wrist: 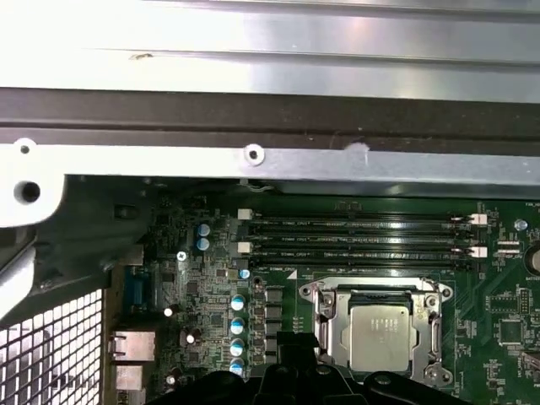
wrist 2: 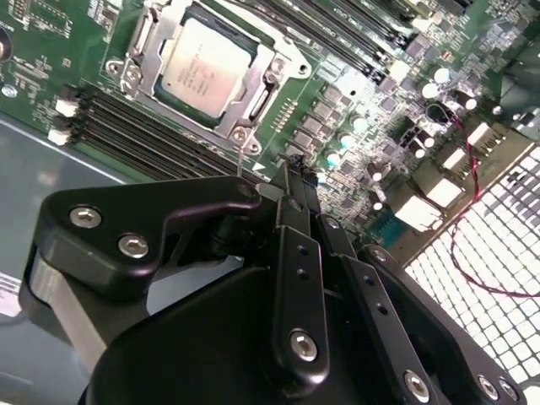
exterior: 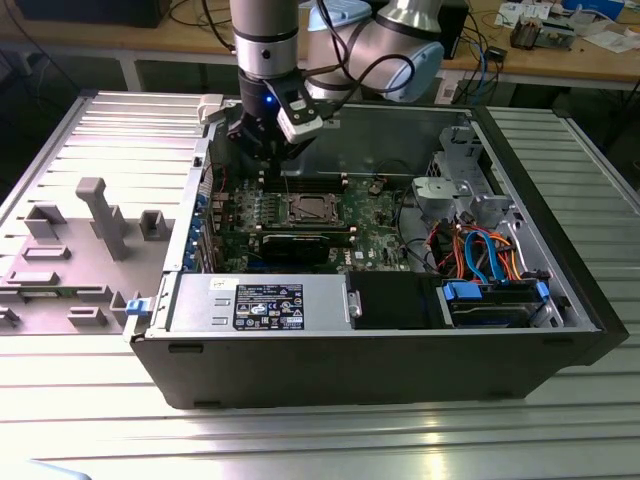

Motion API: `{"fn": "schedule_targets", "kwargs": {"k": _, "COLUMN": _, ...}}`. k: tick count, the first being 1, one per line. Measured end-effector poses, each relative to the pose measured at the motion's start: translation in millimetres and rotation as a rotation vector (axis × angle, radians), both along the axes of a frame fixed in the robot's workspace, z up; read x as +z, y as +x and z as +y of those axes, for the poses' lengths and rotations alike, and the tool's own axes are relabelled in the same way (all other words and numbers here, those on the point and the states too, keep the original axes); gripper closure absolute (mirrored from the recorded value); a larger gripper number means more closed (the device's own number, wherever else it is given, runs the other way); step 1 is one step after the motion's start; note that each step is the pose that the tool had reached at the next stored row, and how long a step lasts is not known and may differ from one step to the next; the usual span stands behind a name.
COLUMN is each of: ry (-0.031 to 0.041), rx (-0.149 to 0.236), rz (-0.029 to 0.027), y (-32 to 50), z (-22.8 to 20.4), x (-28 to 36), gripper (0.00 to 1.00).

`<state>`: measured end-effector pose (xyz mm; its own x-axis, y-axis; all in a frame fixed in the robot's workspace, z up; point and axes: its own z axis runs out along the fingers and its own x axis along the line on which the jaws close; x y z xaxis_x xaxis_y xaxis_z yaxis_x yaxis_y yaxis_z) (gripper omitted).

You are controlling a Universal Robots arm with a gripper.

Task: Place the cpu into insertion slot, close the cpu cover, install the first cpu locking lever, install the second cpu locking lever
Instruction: 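Install the first cpu locking lever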

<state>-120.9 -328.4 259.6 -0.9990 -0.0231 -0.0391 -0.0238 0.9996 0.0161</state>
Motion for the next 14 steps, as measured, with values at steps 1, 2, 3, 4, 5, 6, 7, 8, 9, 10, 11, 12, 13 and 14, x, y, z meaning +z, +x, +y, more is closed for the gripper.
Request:
{"fn": "schedule_targets", "kwargs": {"k": 1, "ry": -0.0003, "rx": 0.000, "rz": 0.0002, "y": -0.7, "z": 1.5, "x": 0.1, "gripper": 0.89}}
{"fn": "schedule_targets", "kwargs": {"k": 2, "ry": -0.0002, "rx": 0.000, "rz": 0.0001, "y": -0.7, "z": 3.7, "x": 0.1, "gripper": 0.89}}
{"fn": "schedule_targets", "kwargs": {"k": 3, "ry": -0.0002, "rx": 0.000, "rz": 0.0002, "y": -0.7, "z": 5.8, "x": 0.1, "gripper": 0.89}}
{"fn": "schedule_targets", "kwargs": {"k": 4, "ry": -0.0002, "rx": 0.000, "rz": 0.0001, "y": -0.7, "z": 8.7, "x": 0.1, "gripper": 0.89}}
{"fn": "schedule_targets", "kwargs": {"k": 5, "ry": -0.0001, "rx": 0.000, "rz": 0.0001, "y": -0.7, "z": 10.5, "x": 0.0, "gripper": 0.89}}
{"fn": "schedule_targets", "kwargs": {"k": 6, "ry": -0.0001, "rx": 0.000, "rz": 0.0000, "y": -0.7, "z": 13.2, "x": 0.0, "gripper": 0.89}}
{"fn": "schedule_targets", "kwargs": {"k": 7, "ry": 0.0000, "rx": 0.000, "rz": 0.0000, "y": -0.6, "z": 13.9, "x": 0.0, "gripper": 0.89}}
{"fn": "schedule_targets", "kwargs": {"k": 8, "ry": -0.0001, "rx": 0.000, "rz": 0.0001, "y": 0.1, "z": 14.5, "x": 0.0, "gripper": 0.89}}
{"fn": "schedule_targets", "kwargs": {"k": 9, "ry": -0.0001, "rx": 0.001, "rz": 0.0001, "y": 0.8, "z": 14.8, "x": 0.1, "gripper": 0.89}}
{"fn": "schedule_targets", "kwargs": {"k": 10, "ry": -0.0001, "rx": 0.001, "rz": 0.0001, "y": 1.8, "z": 15.1, "x": 0.1, "gripper": 0.89}}
{"fn": "schedule_targets", "kwargs": {"k": 11, "ry": -0.0001, "rx": 0.001, "rz": 0.0002, "y": 3.6, "z": 15.6, "x": 0.1, "gripper": 0.89}}
{"fn": "schedule_targets", "kwargs": {"k": 12, "ry": -0.0002, "rx": 0.001, "rz": 0.0001, "y": 5.2, "z": 15.8, "x": 0.0, "gripper": 0.89}}
{"fn": "schedule_targets", "kwargs": {"k": 13, "ry": -0.0009, "rx": 0.001, "rz": 0.0002, "y": 8.7, "z": 16.5, "x": 0.0, "gripper": 0.89}}
{"fn": "schedule_targets", "kwargs": {"k": 14, "ry": -0.0014, "rx": 0.001, "rz": 0.0001, "y": 10.9, "z": 16.9, "x": -0.1, "gripper": 0.89}}
